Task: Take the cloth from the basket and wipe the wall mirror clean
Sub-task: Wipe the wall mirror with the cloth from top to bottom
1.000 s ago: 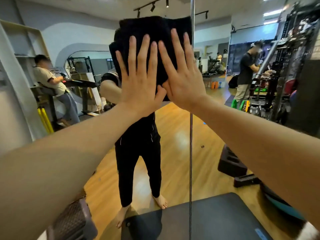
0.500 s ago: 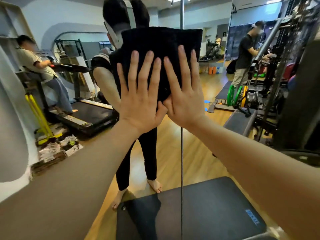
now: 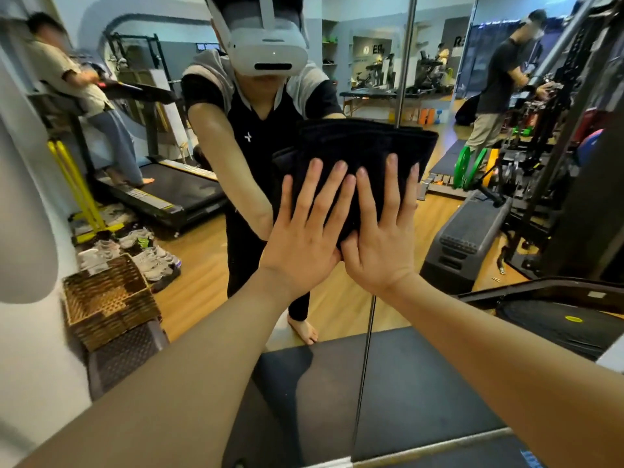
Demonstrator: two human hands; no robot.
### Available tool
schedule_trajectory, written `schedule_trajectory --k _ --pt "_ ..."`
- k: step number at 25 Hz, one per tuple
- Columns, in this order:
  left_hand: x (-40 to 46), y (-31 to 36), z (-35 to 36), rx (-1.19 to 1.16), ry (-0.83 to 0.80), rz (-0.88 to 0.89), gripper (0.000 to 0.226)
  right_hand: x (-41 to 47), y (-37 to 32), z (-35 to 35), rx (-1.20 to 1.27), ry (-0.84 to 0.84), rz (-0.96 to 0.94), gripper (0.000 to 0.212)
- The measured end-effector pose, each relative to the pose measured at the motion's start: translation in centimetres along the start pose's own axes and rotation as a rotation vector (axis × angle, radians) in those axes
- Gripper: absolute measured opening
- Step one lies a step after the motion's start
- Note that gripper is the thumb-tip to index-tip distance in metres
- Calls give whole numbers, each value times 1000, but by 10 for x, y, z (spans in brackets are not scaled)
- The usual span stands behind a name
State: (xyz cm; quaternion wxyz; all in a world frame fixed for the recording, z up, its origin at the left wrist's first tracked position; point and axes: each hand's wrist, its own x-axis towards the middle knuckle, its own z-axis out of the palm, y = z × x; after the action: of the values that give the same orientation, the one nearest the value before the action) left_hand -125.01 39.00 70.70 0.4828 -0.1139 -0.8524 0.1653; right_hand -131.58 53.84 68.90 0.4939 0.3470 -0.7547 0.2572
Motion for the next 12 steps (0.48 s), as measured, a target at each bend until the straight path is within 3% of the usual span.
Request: schedule_trajectory --k 12 --pt "-72 -135 -54 60 -36 30 70 27 -151 64 -2 69 31 77"
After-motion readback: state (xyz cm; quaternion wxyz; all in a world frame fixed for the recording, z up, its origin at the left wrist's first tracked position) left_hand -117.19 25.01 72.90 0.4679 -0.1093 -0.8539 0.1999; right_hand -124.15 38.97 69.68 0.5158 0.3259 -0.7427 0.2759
